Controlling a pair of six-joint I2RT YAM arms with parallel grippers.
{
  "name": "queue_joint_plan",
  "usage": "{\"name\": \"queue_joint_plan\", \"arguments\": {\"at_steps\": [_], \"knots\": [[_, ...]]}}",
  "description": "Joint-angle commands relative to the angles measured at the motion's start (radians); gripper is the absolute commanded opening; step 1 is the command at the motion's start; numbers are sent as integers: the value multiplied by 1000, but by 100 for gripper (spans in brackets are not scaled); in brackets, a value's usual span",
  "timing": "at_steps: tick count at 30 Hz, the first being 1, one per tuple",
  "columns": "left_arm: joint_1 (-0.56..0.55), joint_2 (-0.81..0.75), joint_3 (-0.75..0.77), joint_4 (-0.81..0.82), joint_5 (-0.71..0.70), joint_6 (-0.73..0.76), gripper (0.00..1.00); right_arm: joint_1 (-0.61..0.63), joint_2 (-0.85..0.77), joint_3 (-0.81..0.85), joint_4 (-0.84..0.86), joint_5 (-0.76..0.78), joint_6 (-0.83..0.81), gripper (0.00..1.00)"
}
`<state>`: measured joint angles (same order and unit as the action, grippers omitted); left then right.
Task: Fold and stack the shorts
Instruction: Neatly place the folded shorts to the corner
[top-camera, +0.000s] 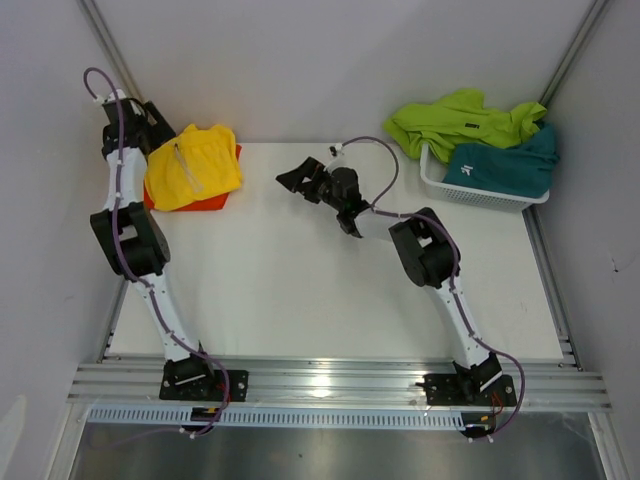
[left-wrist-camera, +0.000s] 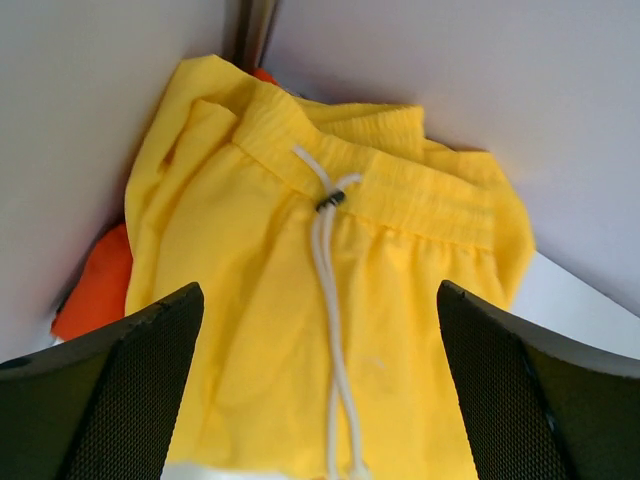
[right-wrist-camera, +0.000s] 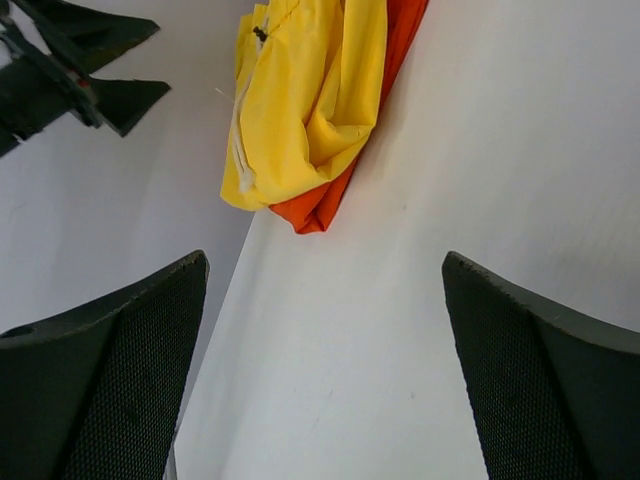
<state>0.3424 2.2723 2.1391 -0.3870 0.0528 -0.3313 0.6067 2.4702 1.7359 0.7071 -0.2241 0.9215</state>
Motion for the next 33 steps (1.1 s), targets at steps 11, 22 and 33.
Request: {"name": "queue_joint_plan", "arguments": {"at_steps": [11, 22, 33], "knots": [[-97, -722, -749, 238, -113, -198, 99, -102, -633, -505, -135, -60, -291, 99], [-236, -1275, -1231, 287, -47, -262, 99, -124, -1236, -807, -618, 215, -498, 99], [-283, -1707, -1583, 194, 18, -242, 99, -130, -1835, -1099, -888, 391, -512, 99]]}}
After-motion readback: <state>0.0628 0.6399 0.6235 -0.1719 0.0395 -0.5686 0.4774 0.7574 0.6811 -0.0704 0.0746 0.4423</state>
